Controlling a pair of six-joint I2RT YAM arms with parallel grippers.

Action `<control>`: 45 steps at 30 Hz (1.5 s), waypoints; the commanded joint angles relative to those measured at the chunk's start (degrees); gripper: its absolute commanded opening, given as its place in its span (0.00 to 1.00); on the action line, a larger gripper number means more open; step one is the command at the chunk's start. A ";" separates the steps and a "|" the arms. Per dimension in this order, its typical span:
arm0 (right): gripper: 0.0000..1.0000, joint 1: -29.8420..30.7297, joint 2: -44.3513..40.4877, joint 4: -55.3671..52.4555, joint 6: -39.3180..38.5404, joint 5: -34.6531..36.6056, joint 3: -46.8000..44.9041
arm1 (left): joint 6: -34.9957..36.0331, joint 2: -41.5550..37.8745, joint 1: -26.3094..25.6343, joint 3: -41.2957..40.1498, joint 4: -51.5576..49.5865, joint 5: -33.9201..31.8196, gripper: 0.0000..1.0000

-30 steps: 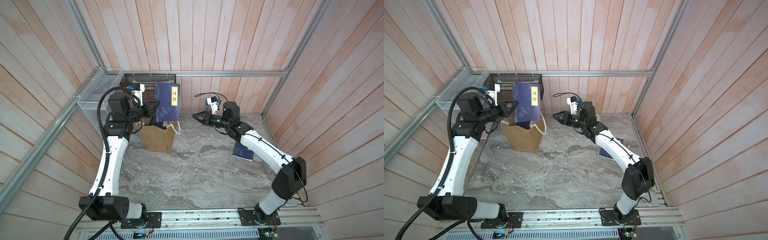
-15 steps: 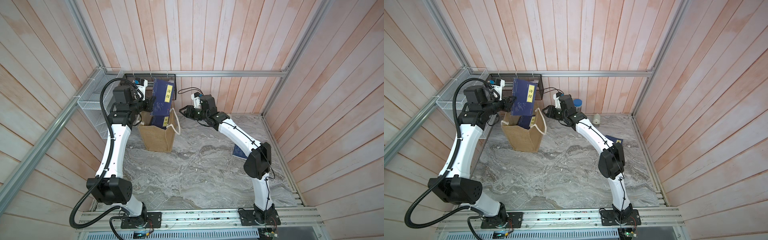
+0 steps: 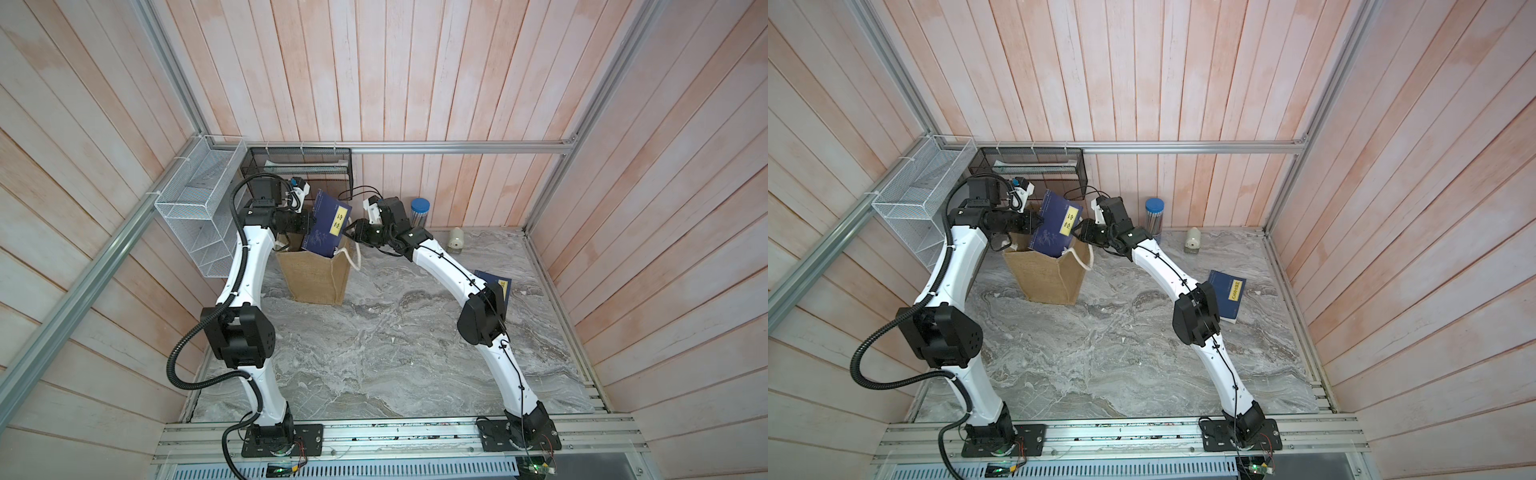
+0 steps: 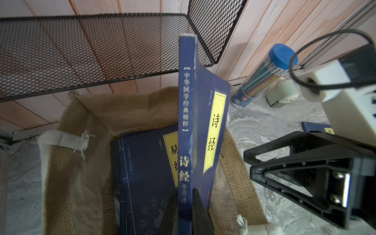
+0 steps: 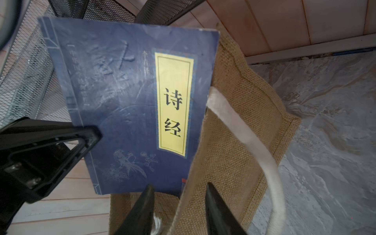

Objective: Put the books into the canvas bag
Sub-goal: Place the book in the canvas bag.

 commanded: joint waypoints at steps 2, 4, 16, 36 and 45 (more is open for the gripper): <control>0.43 0.99 0.72 0.12 -0.80 -1.21 -0.48 | -0.81 2.53 1.02 3.70 -4.90 -2.07 0.00; 0.43 1.31 1.03 0.10 -1.16 -1.45 -0.48 | -1.32 3.53 1.54 4.55 -6.27 -3.29 0.00; 0.32 1.97 1.74 0.47 -2.36 -2.78 -0.40 | -3.28 4.46 2.61 -0.15 -6.75 -3.99 0.00; 0.16 2.06 0.50 -0.98 -4.30 -1.40 -0.37 | -4.78 11.28 3.22 -1.08 -3.07 -7.11 0.00; 0.21 2.00 -1.04 -1.41 -5.06 0.00 -0.14 | -3.71 10.95 3.21 -0.01 -2.46 -7.00 0.30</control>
